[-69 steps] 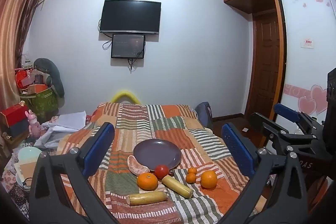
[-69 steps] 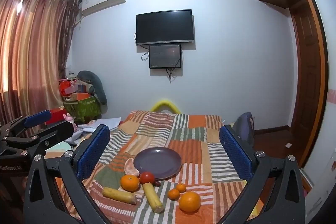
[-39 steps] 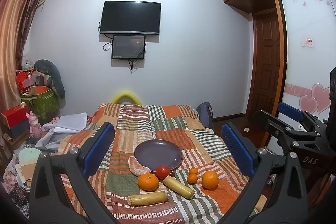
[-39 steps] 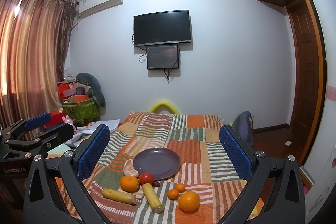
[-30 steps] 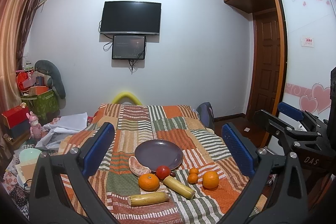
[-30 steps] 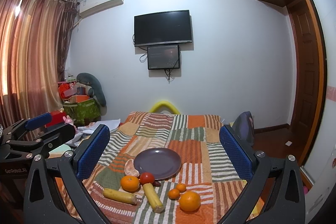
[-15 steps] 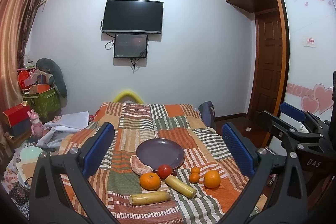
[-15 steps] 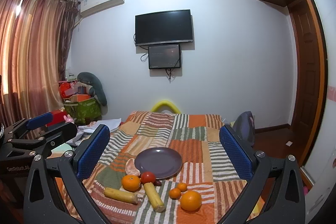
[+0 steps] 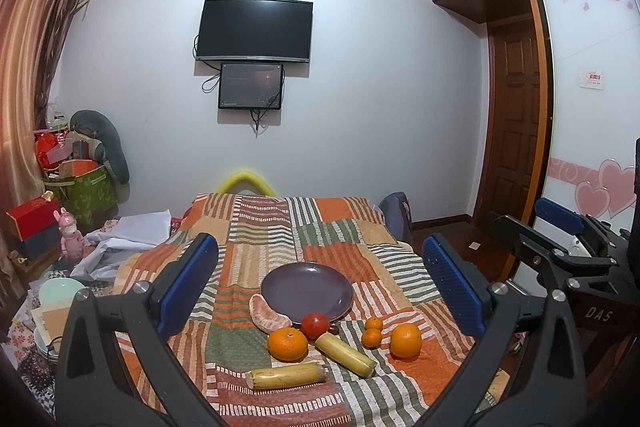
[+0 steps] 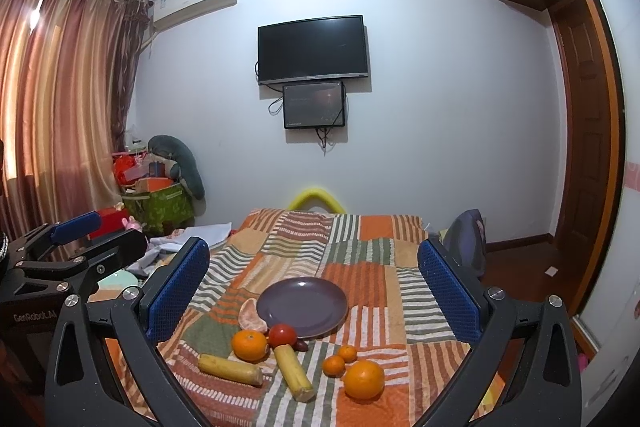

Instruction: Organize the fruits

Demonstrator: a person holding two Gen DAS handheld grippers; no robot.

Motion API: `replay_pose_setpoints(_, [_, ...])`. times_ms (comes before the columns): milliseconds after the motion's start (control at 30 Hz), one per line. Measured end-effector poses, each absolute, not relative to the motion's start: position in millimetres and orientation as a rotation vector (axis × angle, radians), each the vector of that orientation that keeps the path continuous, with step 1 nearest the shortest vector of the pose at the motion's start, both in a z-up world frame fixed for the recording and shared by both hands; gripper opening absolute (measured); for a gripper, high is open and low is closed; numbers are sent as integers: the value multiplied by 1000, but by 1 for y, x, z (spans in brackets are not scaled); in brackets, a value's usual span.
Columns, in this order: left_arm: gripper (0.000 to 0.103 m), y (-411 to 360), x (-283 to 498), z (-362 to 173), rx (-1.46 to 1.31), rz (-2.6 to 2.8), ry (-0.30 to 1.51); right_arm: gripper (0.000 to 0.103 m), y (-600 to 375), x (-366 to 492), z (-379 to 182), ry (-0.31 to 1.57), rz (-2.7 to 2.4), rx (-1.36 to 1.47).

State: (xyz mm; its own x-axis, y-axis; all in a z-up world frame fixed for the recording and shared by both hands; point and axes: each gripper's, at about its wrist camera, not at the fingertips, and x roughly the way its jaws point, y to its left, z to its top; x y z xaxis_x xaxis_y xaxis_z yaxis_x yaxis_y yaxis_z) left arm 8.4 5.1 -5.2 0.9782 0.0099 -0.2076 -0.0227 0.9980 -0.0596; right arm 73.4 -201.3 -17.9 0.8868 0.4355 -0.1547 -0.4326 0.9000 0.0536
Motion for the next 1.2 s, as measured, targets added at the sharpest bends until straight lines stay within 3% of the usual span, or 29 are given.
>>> replay_pose_setpoints(600, [103, 7, 13, -13, -51, 11, 223, 103, -200, 80, -29, 194, 420, -12])
replay_pose_setpoints(967, [103, 21, 53, -55, 4, 37, 388, 103, -212, 122, -72, 408, 334, -42])
replay_pose_setpoints(1200, [88, 25, 92, -111, 56, 17, 590, 103, -214, 143, -105, 542, 321, -121])
